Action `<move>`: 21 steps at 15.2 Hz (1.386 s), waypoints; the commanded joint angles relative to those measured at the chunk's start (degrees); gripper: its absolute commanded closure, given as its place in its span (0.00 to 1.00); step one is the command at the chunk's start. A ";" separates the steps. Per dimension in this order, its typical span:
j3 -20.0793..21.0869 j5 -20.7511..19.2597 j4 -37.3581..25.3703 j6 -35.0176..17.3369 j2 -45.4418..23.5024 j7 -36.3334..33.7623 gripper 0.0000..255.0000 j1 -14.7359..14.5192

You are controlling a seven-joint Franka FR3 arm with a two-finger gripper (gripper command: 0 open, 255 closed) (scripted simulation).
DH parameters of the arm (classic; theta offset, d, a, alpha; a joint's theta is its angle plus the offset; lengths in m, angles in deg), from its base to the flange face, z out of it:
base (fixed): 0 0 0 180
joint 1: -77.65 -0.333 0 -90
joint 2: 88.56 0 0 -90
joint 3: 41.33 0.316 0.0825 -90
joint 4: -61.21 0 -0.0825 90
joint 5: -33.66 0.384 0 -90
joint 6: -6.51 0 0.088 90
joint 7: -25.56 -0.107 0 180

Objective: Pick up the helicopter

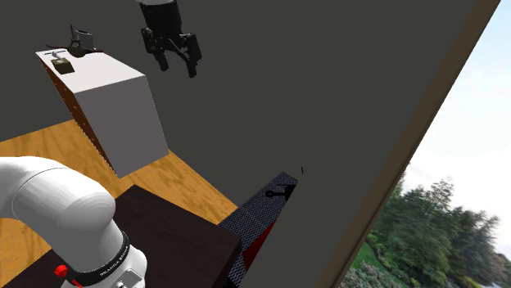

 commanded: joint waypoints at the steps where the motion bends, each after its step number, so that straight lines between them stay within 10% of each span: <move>1: 0.00 0.00 0.00 0.00 0.00 0.00 0.00 0.00; 21: -2.29 -2.64 1.93 -30.20 -31.92 -19.15 0.00 9.23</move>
